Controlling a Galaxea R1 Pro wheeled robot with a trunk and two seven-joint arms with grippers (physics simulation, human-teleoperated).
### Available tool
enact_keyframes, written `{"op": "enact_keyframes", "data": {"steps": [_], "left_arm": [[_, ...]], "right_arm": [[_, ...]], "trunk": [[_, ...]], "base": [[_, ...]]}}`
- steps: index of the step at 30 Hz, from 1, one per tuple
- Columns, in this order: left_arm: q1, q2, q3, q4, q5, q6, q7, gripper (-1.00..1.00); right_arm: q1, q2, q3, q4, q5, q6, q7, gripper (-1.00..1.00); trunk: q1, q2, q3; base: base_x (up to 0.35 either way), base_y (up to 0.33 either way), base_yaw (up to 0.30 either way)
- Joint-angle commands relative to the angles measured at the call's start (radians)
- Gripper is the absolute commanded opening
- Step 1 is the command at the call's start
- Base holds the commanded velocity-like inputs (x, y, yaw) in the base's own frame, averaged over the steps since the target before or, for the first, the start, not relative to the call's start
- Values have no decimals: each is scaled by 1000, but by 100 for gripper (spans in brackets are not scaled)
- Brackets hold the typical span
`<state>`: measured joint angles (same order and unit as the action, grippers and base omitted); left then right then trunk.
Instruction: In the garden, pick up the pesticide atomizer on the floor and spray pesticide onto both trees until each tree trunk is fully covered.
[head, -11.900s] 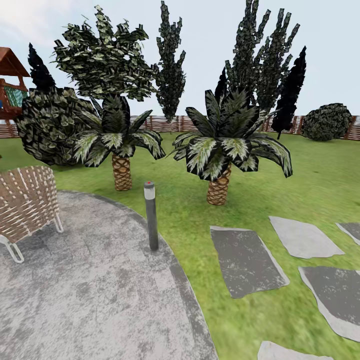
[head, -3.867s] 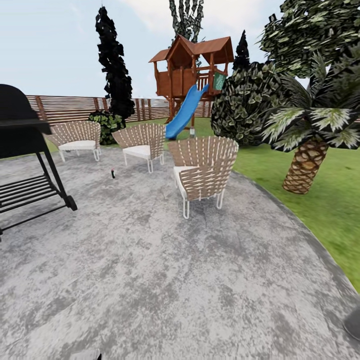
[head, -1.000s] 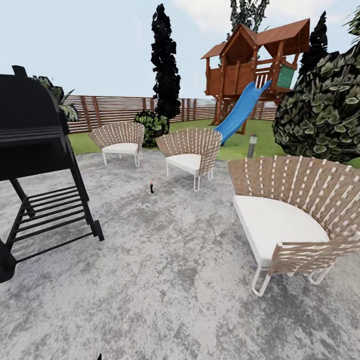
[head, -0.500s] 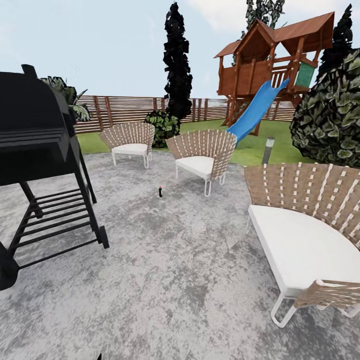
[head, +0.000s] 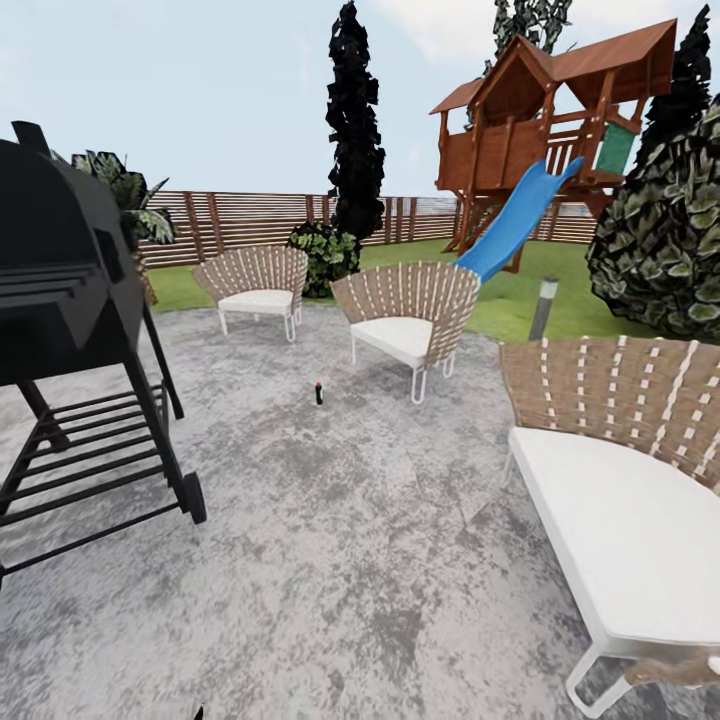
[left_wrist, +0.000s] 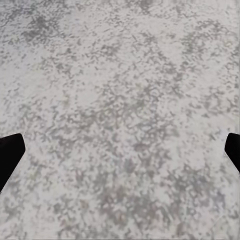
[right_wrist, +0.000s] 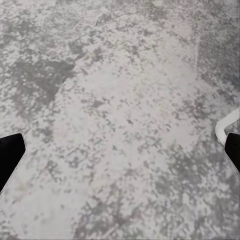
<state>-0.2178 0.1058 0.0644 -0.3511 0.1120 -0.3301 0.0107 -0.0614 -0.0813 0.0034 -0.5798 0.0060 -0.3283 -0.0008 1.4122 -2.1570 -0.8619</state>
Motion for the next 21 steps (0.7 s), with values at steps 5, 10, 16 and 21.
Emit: {"op": "enact_keyframes", "data": {"steps": [5, 10, 16, 21], "left_arm": [[0, 0, 0, 0, 0, 0, 0, 100], [0, 0, 0, 0, 0, 0, 0, 100], [0, 0, 0, 0, 0, 0, 0, 100], [0, 0, 0, 0, 0, 0, 0, 100]], "right_arm": [[0, 0, 1, 0, 0, 0, -1, 100], [0, 0, 1, 0, 0, 0, -1, 100], [0, 0, 1, 0, 0, 0, -1, 100], [0, 0, 1, 0, 0, 0, -1, 100]], "trunk": [[0, 0, 0], [0, 0, 0], [0, 0, 0], [0, 0, 0]], "base": [[337, 0, 0], [337, 0, 0], [337, 0, 0], [337, 0, 0]]}}
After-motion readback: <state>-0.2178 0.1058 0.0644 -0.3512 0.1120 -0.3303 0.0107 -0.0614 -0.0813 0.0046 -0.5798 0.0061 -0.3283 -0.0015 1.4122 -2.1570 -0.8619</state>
